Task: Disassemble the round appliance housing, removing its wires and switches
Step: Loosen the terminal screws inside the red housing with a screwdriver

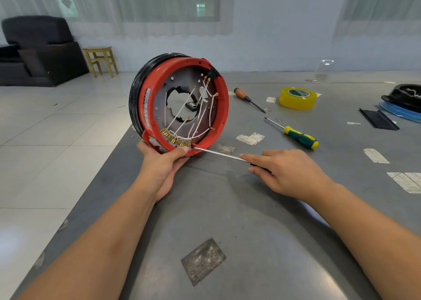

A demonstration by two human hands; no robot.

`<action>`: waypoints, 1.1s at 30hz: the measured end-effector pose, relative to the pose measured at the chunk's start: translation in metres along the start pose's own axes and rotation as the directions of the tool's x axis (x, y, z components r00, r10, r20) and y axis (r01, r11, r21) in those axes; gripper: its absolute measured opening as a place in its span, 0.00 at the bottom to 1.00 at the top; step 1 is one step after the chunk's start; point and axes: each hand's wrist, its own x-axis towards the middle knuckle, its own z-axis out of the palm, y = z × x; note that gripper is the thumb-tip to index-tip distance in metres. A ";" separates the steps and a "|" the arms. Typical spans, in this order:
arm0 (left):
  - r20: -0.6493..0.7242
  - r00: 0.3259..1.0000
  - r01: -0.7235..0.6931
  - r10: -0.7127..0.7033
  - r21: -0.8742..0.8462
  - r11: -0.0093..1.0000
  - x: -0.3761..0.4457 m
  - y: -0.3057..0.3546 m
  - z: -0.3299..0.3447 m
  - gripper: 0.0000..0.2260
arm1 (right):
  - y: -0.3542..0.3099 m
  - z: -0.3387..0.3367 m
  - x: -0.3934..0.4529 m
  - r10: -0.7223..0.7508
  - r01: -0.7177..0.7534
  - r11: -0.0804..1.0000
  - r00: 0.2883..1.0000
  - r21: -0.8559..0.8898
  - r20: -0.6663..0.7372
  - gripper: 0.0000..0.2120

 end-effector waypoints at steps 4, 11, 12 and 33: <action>-0.019 1.000 0.010 -0.010 -0.009 1.000 0.000 0.000 -0.001 0.30 | -0.005 0.000 0.000 0.021 -0.021 0.994 1.000 0.103 0.004 0.22; -0.049 0.998 0.029 -0.032 -0.053 0.998 0.003 0.000 -0.003 0.28 | -0.016 0.005 0.000 0.082 -0.076 0.961 0.997 0.268 -0.010 0.19; -0.052 0.998 0.033 -0.037 -0.062 0.998 0.003 0.000 -0.003 0.28 | -0.017 0.005 0.000 0.087 -0.080 0.956 0.996 0.281 -0.013 0.19; -0.057 0.994 0.080 -0.095 -0.216 0.973 -0.001 0.003 0.003 0.35 | -0.027 0.013 0.005 0.191 -0.168 0.890 0.982 0.423 -0.012 0.16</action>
